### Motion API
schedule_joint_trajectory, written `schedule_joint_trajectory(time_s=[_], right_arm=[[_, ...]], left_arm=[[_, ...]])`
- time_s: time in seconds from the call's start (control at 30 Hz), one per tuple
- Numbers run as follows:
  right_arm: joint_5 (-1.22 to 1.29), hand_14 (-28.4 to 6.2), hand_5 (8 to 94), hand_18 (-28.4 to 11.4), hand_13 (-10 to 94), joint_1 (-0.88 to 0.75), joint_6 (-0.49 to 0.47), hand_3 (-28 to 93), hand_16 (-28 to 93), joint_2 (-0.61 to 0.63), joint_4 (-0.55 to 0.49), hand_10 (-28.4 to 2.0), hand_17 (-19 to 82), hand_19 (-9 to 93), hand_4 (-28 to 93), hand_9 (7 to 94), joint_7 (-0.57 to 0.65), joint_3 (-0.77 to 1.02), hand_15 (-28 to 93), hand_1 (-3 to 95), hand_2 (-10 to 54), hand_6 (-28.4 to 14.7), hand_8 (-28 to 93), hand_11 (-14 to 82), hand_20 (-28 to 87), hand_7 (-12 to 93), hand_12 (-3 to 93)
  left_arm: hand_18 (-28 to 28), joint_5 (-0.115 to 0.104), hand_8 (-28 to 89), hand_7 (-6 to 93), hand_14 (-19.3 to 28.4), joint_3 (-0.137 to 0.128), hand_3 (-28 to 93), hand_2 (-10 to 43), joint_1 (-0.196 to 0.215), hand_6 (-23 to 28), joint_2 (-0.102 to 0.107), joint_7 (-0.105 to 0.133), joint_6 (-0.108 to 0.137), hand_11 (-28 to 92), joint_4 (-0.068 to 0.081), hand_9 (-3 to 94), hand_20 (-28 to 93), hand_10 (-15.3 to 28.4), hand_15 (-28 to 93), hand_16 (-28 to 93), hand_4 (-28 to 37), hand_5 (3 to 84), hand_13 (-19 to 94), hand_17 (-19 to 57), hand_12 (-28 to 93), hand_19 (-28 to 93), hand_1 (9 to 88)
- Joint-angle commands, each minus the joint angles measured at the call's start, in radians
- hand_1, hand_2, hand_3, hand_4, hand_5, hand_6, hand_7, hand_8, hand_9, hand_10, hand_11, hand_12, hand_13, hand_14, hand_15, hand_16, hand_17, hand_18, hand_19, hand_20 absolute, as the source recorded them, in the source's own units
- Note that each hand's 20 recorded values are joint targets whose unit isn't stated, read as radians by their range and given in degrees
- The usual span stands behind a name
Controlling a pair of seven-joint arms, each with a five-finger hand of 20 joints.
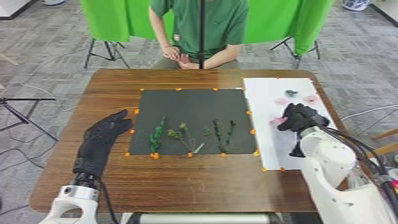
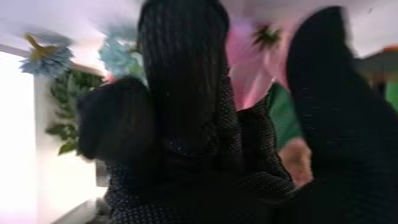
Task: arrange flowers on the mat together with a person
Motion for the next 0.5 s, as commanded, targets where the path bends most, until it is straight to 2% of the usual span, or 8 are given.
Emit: schedule_joint_trajectory(time_s=[0.03,0.07,0.1,0.2,0.3,0.5], right_arm=[[-0.009,-2.0,77.0,-4.3,94,-0.065,0.158,-2,14,0.000,0.025,-10.7,77,89,5,92.2,-0.035,-0.027,51,80.0,-9.5,1.3,-2,10.5,11,15,21.1],[-0.009,-1.9,80.1,-4.6,94,-0.069,0.169,-19,14,0.000,0.022,-10.5,77,90,17,93.2,-0.043,-0.026,53,87.9,-9.5,1.3,1,10.9,11,15,22.4],[0.001,-1.8,82.2,-4.9,94,-0.071,0.174,-26,14,0.003,0.016,-10.2,77,90,24,93.6,-0.043,-0.027,54,91.4,-9.5,1.4,3,12.3,12,16,23.5],[0.028,-1.4,85.5,-5.4,94,-0.080,0.189,-28,14,0.012,-0.015,-10.2,77,92,30,93.7,-0.044,-0.023,56,93.5,-9.5,1.5,5,15.0,13,17,23.7],[0.061,-1.2,86.2,-5.7,94,-0.073,0.185,-28,14,0.029,-0.068,-9.9,77,93,33,93.7,-0.037,-0.019,57,93.6,-9.5,1.4,5,16.3,14,17,23.4],[0.127,-0.8,86.4,-6.0,94,-0.018,0.198,-28,14,0.066,-0.174,-9.8,77,93,35,93.7,-0.070,-0.020,59,93.5,-9.5,1.4,6,16.7,16,16,23.0]], left_arm=[[12.1,-0.004,-6,14.8,16.9,-0.012,61,-4.1,0.011,4.0,-0.016,-0.009,0.008,20,-0.001,44.0,16,13.1,15,4,-15.4,44.1,33,3.6,16,8,30.6],[12.1,-0.001,-6,14.7,16.9,-0.014,61,-4.1,0.010,4.0,-0.019,-0.009,0.005,20,-0.001,44.0,16,13.2,15,4,-15.5,44.1,33,3.6,16,8,30.6],[12.1,0.000,-6,14.7,16.9,-0.015,61,-4.1,0.010,4.0,-0.020,-0.009,0.004,20,0.000,44.0,16,13.2,15,4,-15.5,44.1,33,3.6,16,8,30.7],[12.1,0.003,-6,14.7,16.8,-0.022,61,-4.1,0.010,4.0,-0.020,-0.010,-0.001,20,0.002,44.0,16,13.2,15,4,-15.4,44.2,33,3.6,16,8,30.6],[12.1,0.003,-6,14.9,16.9,-0.041,61,-4.1,0.007,4.0,-0.016,-0.008,-0.003,20,0.007,44.0,16,13.2,16,4,-15.4,44.1,33,3.6,16,8,30.6],[12.2,-0.015,-6,15.0,16.9,-0.080,62,-4.2,0.002,3.9,0.008,0.016,0.026,20,0.022,44.1,16,13.2,16,4,-15.3,44.2,33,3.6,16,8,30.3]])
